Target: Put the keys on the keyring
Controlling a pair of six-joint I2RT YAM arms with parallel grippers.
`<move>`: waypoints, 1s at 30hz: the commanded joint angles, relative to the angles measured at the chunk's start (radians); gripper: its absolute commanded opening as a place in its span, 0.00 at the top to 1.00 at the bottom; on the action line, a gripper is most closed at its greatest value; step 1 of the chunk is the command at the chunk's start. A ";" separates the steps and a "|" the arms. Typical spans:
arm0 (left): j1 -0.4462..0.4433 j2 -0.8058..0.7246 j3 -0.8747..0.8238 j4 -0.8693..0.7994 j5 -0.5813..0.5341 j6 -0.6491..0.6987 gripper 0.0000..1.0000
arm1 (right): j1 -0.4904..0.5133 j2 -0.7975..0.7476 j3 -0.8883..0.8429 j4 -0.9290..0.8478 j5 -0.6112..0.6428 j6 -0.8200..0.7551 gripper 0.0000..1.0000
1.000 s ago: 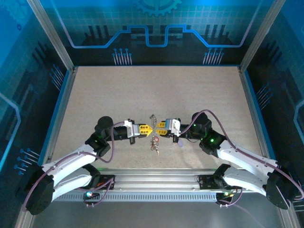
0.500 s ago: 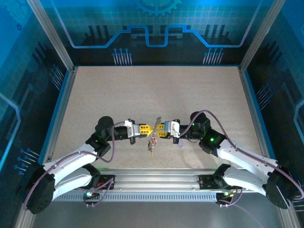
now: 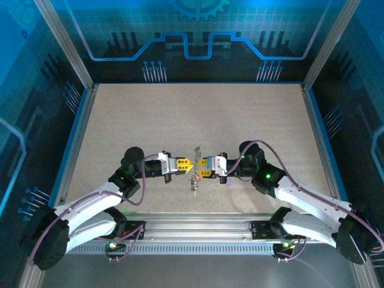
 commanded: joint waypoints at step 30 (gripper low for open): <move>-0.012 -0.031 0.027 -0.041 -0.017 0.067 1.00 | 0.052 0.042 0.027 0.057 0.048 -0.020 1.00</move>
